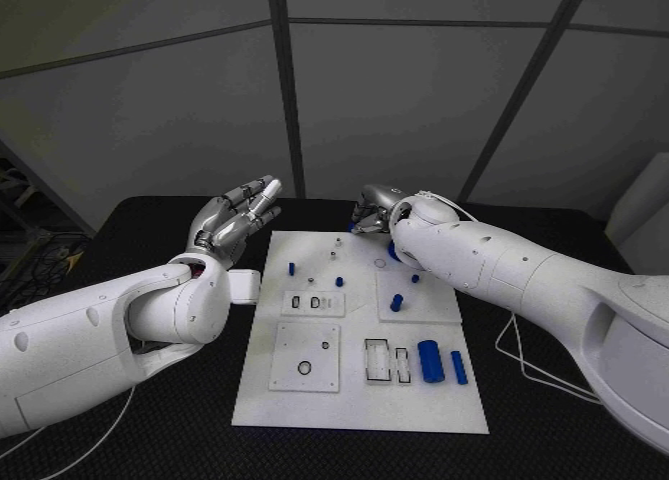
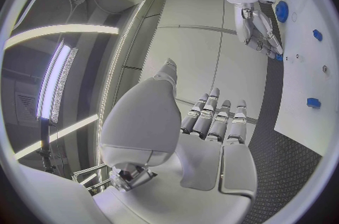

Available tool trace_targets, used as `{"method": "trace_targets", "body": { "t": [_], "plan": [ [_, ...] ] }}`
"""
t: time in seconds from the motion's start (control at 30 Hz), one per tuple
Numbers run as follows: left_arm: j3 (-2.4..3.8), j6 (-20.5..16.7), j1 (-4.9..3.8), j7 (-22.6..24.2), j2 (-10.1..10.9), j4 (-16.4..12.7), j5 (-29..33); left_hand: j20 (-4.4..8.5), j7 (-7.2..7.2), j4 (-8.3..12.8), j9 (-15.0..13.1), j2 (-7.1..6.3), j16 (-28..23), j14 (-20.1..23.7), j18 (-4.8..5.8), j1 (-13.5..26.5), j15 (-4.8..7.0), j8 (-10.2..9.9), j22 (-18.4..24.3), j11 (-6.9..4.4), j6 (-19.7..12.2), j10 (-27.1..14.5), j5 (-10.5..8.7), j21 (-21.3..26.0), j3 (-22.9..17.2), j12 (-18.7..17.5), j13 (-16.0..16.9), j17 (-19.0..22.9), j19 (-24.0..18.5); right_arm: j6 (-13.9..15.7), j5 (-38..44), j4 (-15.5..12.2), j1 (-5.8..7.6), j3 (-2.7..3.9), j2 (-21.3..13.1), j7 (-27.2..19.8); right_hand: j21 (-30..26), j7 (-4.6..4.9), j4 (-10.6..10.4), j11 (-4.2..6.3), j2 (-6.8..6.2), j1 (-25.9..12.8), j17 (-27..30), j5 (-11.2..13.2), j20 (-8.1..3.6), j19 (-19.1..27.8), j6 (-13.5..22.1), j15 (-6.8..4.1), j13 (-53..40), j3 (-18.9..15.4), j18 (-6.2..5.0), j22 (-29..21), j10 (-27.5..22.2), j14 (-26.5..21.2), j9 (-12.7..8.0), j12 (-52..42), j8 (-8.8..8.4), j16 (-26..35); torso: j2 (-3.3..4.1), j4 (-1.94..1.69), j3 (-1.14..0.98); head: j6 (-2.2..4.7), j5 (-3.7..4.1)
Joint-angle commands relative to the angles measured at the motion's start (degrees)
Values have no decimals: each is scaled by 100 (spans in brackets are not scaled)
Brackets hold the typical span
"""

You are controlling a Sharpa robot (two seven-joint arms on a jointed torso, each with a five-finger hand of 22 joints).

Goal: Assemble the parts on the task board

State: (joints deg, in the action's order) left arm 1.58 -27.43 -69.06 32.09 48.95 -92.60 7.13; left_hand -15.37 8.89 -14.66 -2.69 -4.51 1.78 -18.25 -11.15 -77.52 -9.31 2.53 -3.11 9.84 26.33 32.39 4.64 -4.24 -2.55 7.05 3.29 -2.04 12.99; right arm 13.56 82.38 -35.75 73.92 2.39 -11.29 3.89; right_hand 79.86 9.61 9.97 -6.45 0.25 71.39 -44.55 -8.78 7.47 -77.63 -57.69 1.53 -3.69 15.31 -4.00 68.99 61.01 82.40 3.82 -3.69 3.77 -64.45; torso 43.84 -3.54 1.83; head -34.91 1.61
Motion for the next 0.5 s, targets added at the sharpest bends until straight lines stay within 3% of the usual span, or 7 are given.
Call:
{"method": "trace_targets", "body": {
  "t": [0.03,0.5],
  "plan": [
    [7,70,-18,16,-3,-22,-50,-9,355,23,-9,45,28,-28,96,-11,0,20,-5,37,28,-6,11,-35,-2,21,9,-7,35,-98,58,15,20,3,13,73,25,0,-39,4,51,12,0,-18,18,-36,-47,-20,-3,2,-34,2,36,20,1,8,0,-23,2,4,1,-19,-5],
    [7,73,-34,10,-3,-43,-51,-10,357,43,-9,58,28,-33,97,-22,-3,20,-8,40,30,-7,14,-42,-5,25,9,-7,42,-320,141,53,33,3,49,119,-31,19,-53,-13,-66,48,100,137,19,30,1,-13,4,-45,-54,-105,-69,-22,-9,26,-18,36,1,11,-2,-45,-27]
  ]
}}
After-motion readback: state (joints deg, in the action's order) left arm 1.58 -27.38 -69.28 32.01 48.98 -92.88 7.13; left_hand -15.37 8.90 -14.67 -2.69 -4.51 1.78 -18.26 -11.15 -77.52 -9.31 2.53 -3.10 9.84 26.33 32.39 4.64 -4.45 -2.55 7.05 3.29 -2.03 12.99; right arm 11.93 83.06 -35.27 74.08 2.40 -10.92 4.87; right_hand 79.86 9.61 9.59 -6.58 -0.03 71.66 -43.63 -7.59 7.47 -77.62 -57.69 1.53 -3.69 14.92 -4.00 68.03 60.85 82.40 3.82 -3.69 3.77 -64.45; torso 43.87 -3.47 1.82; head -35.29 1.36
